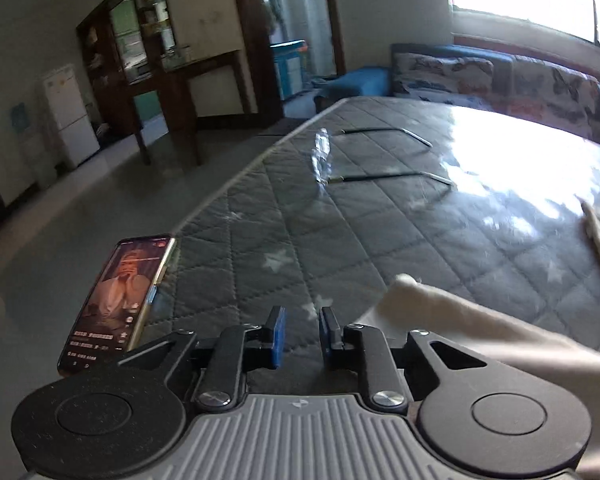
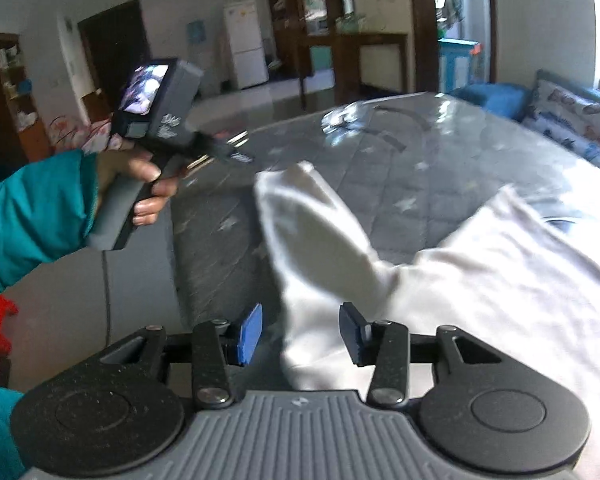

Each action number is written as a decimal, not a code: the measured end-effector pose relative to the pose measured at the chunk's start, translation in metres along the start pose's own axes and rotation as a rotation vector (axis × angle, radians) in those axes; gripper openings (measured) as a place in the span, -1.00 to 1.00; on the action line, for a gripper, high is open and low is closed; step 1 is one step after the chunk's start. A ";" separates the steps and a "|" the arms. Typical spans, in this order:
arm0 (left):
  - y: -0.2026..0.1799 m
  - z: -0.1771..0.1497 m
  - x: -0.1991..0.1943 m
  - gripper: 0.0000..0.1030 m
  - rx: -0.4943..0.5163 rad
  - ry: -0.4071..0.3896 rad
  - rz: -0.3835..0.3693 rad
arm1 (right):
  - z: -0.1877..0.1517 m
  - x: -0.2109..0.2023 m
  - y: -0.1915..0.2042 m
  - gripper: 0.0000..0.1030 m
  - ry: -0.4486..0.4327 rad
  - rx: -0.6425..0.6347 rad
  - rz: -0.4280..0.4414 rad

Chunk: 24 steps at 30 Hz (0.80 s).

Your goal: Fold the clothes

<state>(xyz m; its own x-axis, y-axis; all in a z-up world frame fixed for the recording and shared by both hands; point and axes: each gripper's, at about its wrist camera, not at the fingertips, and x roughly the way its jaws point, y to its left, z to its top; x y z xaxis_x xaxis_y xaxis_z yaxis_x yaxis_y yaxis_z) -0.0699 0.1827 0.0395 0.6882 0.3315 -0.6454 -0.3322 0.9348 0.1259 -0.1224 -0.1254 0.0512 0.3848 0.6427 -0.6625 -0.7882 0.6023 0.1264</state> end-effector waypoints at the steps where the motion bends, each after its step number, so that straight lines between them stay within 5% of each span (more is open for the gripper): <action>1: -0.003 0.001 -0.005 -0.61 0.011 -0.014 -0.037 | 0.000 -0.001 -0.003 -0.16 -0.003 0.012 -0.014; 6: -0.037 0.002 0.003 -0.59 0.123 0.015 -0.194 | -0.005 0.000 -0.018 -0.04 0.013 0.068 -0.076; 13: -0.049 0.005 0.032 -0.52 0.185 0.001 -0.057 | -0.030 -0.011 -0.026 -0.03 0.070 0.123 -0.111; 17: -0.050 0.022 0.035 -0.47 0.110 0.049 -0.041 | -0.044 -0.011 -0.024 0.01 0.108 0.125 -0.100; 24: -0.117 0.051 0.007 -0.20 0.151 0.009 -0.322 | -0.034 -0.013 -0.022 0.05 0.064 0.100 -0.074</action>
<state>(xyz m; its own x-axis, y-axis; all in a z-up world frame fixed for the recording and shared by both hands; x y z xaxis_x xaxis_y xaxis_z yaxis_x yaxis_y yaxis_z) 0.0062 0.0824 0.0589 0.7360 0.0157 -0.6768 0.0008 0.9997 0.0240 -0.1271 -0.1634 0.0320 0.4066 0.5650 -0.7179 -0.7057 0.6933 0.1460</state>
